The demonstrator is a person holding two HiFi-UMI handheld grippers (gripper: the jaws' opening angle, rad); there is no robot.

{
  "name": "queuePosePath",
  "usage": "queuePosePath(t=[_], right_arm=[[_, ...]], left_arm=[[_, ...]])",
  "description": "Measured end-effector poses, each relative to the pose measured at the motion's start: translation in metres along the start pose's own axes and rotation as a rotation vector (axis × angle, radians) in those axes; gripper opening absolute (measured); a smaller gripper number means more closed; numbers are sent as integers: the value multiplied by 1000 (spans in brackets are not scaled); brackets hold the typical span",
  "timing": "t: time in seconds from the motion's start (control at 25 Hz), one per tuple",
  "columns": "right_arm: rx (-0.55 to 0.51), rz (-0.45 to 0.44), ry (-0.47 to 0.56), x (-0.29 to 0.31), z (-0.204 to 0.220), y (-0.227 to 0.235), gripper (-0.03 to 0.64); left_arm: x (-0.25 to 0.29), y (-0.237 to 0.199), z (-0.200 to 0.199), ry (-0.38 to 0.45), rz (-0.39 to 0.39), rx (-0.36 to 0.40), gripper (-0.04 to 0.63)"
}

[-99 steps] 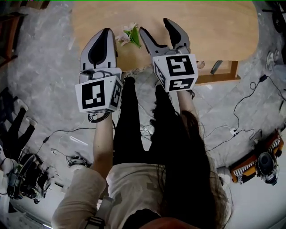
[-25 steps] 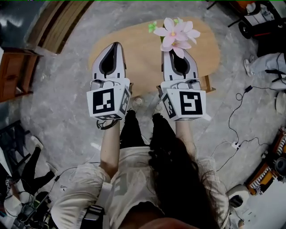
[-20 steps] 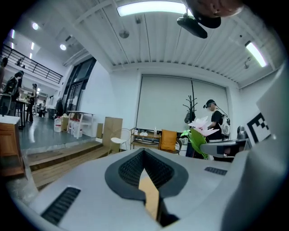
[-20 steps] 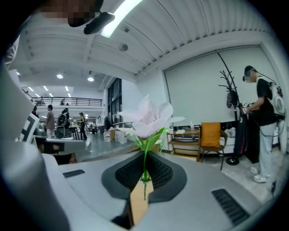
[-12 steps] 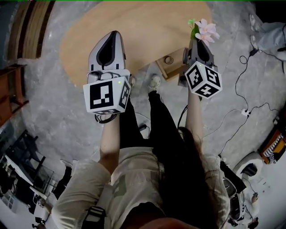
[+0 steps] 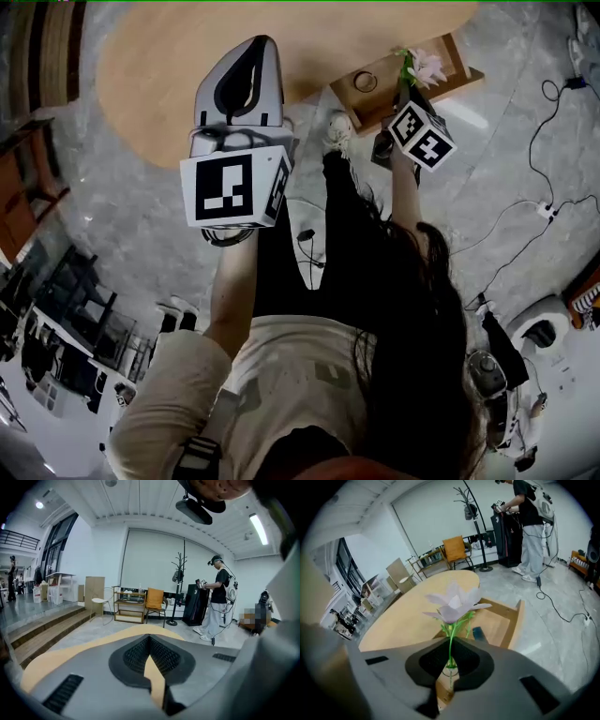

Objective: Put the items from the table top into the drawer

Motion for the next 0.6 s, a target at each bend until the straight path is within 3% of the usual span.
queuePosePath(t=[0.2,0.6], right_arm=[[-32,41,-133,33,33,15,25],[-63,96,-244,54,53,28,25]], left_arm=[[10,17,18,-30,32,11,6],[10,12,25,-26,12,14,6]])
Point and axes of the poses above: the fingertips, and each gripper's own axes: x forward along the fingers, y to its right, z out of its underside, the point moved 5 cm from there along -x, backward along the fingers, and after that the axes turned 4 degrees about x, right-handed, at the moved point
